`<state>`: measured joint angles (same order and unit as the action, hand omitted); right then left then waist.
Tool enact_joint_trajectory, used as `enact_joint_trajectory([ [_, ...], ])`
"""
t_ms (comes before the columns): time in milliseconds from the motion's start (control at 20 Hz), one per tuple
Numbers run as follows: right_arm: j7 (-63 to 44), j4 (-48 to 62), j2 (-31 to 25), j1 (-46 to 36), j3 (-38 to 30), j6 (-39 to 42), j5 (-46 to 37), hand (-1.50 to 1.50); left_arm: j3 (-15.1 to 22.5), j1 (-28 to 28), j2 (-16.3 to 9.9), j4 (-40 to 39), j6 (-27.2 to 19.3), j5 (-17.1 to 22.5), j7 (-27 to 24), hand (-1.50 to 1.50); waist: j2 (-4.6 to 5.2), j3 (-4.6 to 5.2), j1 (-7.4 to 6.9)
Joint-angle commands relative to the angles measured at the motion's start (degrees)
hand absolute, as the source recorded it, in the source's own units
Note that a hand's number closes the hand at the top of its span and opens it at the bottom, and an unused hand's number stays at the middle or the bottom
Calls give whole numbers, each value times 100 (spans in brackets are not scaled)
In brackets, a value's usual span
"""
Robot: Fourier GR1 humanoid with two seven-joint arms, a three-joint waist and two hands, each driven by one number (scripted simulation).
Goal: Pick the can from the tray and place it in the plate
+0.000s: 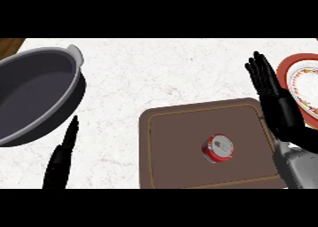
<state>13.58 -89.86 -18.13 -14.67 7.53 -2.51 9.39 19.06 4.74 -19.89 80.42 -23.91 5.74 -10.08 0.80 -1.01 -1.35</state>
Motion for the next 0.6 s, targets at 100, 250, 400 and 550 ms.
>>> enact_joint_trajectory([
  [100,-794,-241,-158,48,-268,566,650,150,-591,-541,-366,181,507,402,768,0,-86,102,165],
  [250,-1405,-212,-440,133,-600,1083,1481,150,-881,-917,-605,314,966,858,1143,0,-85,103,201],
  [400,-589,15,-735,672,-824,-735,-703,-150,-736,-835,-309,251,744,905,1280,0,-93,98,498],
  [550,473,-125,226,1536,-629,-632,-158,-150,-887,-1135,-469,242,997,1070,1601,0,-84,91,298],
])
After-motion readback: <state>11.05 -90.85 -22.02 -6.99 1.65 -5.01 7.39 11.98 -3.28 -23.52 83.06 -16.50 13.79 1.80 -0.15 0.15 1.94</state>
